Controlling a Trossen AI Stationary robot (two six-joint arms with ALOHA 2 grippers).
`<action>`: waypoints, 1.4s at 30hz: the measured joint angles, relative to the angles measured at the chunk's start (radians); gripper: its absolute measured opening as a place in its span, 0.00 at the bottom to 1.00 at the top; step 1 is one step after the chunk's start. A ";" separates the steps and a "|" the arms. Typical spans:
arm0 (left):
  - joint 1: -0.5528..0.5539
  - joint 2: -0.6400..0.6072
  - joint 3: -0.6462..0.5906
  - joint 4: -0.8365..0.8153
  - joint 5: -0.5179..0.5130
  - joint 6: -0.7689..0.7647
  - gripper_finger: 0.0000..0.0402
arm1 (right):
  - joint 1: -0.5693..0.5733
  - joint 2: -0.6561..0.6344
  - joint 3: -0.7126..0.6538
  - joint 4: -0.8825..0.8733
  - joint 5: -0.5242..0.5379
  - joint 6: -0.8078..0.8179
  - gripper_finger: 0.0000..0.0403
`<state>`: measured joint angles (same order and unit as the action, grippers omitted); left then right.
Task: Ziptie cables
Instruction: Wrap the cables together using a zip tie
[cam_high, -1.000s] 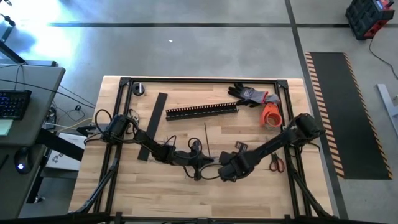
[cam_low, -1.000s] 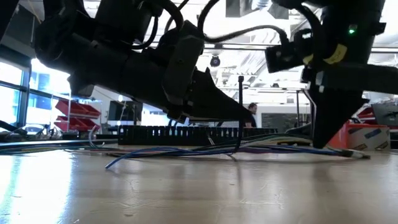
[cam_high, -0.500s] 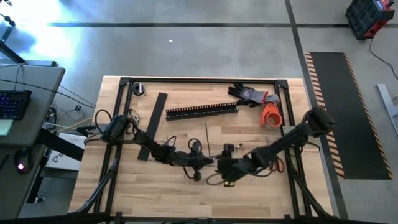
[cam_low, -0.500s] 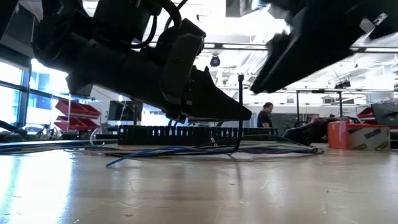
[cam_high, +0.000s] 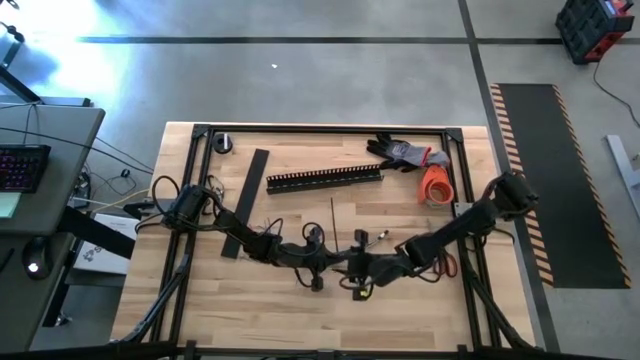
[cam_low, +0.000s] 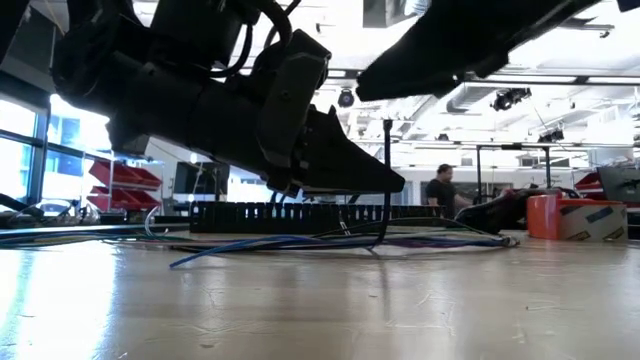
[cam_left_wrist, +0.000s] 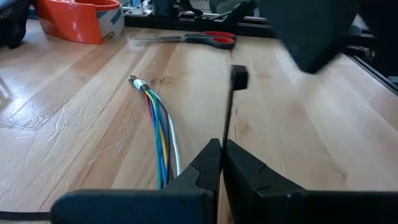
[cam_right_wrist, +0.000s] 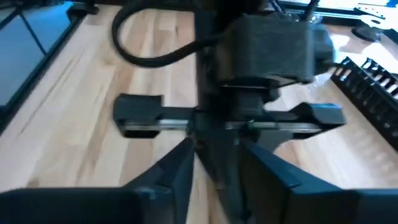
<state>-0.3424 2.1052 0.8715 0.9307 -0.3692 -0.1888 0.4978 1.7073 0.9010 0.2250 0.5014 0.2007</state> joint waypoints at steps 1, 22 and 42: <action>0.000 0.000 0.000 0.000 0.000 0.000 0.00 | -0.005 0.000 0.002 -0.011 0.003 0.000 0.21; 0.000 0.000 0.000 0.011 -0.001 -0.001 0.00 | -0.034 0.047 0.001 -0.039 0.020 0.074 0.00; 0.000 0.000 0.000 0.032 0.000 0.000 0.00 | -0.011 -0.031 0.001 -0.132 -0.029 0.133 0.00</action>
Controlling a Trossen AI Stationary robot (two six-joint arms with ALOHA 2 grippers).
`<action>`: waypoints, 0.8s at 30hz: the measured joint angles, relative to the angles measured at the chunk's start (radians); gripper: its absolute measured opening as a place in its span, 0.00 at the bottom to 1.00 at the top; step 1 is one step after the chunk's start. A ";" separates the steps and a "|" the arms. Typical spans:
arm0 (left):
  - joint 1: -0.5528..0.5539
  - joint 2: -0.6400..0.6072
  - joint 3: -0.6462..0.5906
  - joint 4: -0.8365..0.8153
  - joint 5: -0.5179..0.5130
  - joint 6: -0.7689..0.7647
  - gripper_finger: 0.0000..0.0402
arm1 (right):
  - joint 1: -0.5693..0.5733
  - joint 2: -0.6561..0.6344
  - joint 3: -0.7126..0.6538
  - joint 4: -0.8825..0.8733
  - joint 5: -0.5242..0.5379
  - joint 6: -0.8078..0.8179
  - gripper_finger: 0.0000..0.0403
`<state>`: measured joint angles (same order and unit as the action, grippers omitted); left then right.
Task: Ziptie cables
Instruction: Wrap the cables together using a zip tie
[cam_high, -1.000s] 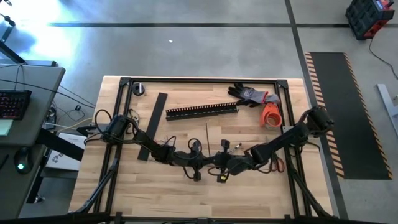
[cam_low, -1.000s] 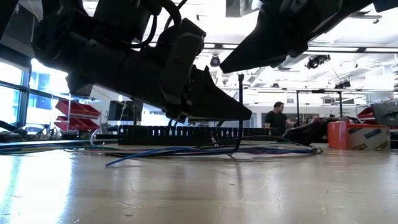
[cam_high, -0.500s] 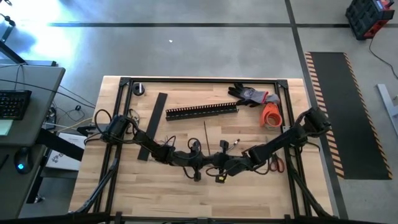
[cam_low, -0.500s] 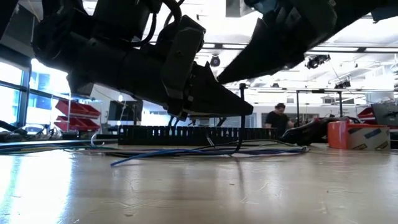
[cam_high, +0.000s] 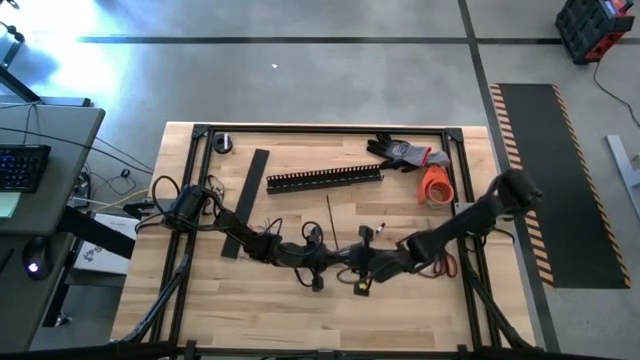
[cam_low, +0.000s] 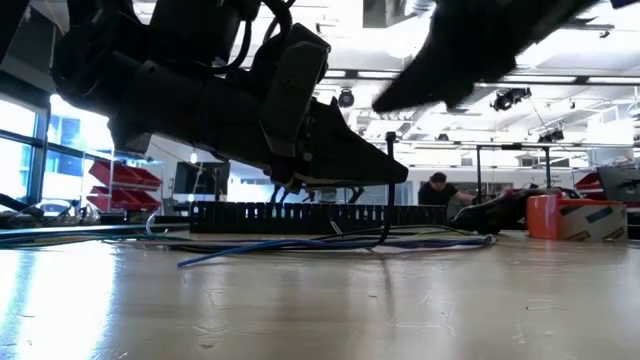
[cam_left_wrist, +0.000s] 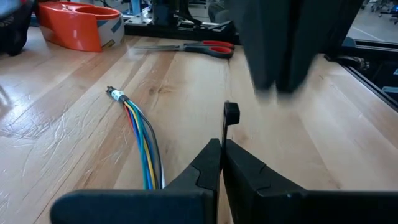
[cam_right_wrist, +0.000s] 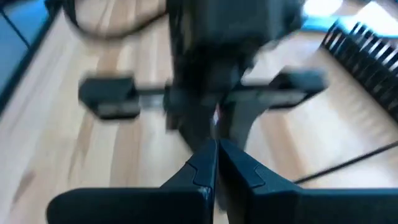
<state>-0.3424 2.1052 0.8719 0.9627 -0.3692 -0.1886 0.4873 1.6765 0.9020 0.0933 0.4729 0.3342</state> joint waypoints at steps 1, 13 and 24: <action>0.000 0.000 0.000 0.000 0.000 0.000 0.00 | 0.001 0.016 0.000 0.001 -0.002 0.004 0.00; -0.005 0.000 -0.009 -0.002 0.086 -0.003 0.00 | 0.027 -0.040 0.000 0.109 0.173 -0.119 0.00; -0.006 0.000 -0.045 0.002 0.203 -0.069 0.00 | 0.018 0.054 0.000 0.211 0.121 -0.111 0.00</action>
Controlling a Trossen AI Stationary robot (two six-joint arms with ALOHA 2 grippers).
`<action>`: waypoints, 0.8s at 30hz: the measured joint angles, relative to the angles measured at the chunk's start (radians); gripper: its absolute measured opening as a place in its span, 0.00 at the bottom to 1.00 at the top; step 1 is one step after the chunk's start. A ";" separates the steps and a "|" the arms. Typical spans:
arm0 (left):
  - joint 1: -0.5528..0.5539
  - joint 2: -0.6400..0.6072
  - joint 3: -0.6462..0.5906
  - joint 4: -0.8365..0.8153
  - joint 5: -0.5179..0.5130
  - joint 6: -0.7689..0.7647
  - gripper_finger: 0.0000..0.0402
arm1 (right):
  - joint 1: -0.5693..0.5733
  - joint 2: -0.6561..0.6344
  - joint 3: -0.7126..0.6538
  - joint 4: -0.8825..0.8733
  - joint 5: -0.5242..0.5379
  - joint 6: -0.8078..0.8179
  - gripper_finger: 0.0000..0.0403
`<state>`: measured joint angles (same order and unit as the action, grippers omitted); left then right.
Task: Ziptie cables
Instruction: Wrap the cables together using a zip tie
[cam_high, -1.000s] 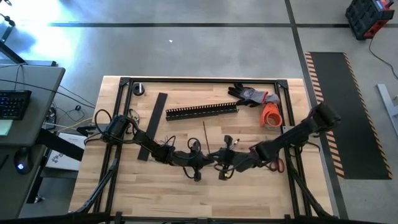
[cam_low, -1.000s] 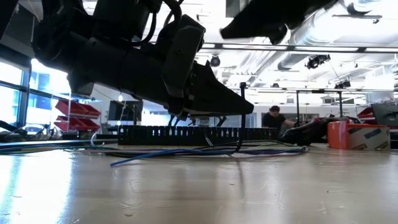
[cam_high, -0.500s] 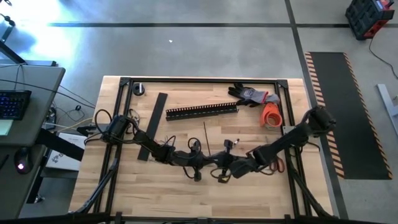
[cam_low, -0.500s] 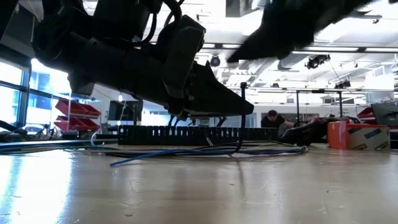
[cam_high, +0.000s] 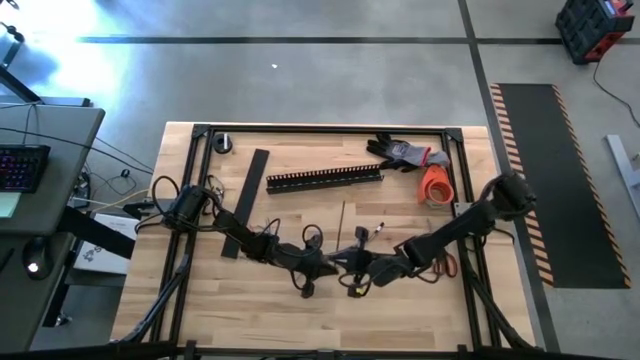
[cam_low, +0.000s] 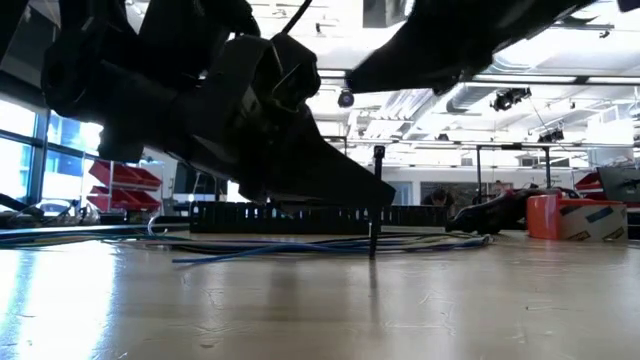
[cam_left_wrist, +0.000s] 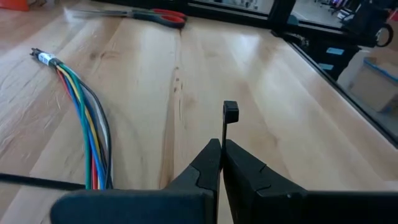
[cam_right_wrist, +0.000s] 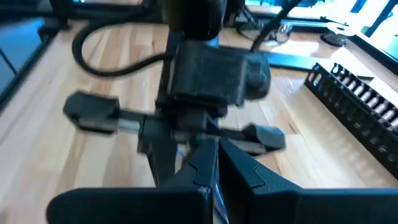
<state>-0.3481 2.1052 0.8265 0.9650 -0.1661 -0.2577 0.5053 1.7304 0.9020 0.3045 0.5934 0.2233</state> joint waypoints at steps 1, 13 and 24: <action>0.000 0.000 0.000 0.000 0.000 0.000 0.00 | 0.000 0.012 0.000 0.025 0.000 -0.004 0.00; -0.001 0.000 0.000 0.029 -0.039 -0.025 0.00 | -0.003 0.030 0.000 0.188 0.009 -0.126 0.00; -0.019 0.000 0.000 0.025 -0.125 -0.012 0.00 | -0.006 0.009 0.000 0.123 0.017 -0.066 0.00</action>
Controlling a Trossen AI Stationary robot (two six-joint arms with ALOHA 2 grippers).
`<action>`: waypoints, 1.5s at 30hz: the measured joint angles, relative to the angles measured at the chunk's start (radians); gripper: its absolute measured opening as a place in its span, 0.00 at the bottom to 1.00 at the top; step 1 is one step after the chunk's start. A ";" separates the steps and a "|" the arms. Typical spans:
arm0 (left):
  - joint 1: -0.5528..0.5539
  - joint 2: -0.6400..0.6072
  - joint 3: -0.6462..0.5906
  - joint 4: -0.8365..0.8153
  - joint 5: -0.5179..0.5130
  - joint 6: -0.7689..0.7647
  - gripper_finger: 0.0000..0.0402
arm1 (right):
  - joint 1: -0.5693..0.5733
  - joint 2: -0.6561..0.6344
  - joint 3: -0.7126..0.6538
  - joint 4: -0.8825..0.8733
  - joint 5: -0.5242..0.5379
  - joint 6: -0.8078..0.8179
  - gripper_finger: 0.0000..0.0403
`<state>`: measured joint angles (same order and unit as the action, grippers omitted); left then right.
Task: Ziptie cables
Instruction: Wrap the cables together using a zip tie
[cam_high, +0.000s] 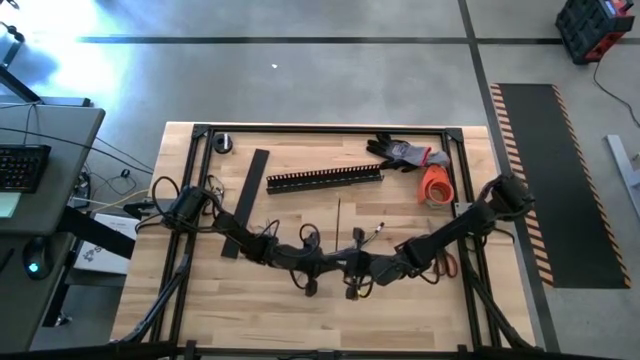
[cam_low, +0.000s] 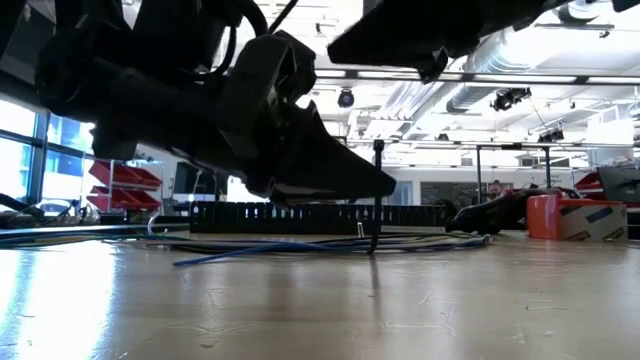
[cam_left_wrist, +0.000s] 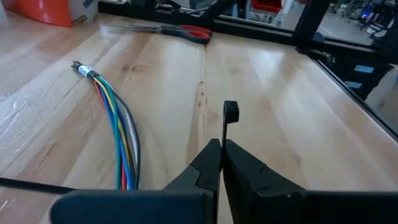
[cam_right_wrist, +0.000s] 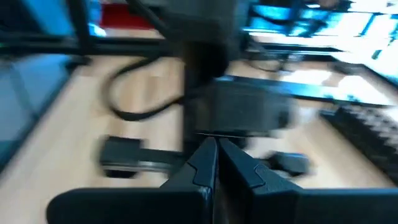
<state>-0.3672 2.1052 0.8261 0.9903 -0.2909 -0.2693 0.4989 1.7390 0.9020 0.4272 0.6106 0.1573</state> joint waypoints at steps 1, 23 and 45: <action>-0.003 0.000 0.000 -0.002 0.000 0.001 0.00 | -0.001 -0.014 0.000 -0.039 0.041 0.000 0.00; -0.017 0.000 0.000 0.000 -0.009 -0.009 0.00 | -0.496 -0.063 -0.425 0.371 -0.244 0.089 0.44; 0.005 0.000 0.000 -0.029 0.019 -0.009 0.00 | -0.587 0.244 -0.282 0.425 -0.561 0.175 0.43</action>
<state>-0.3623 2.1052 0.8257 0.9616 -0.2722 -0.2783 -0.0879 1.9827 0.6205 0.8522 0.0500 0.3326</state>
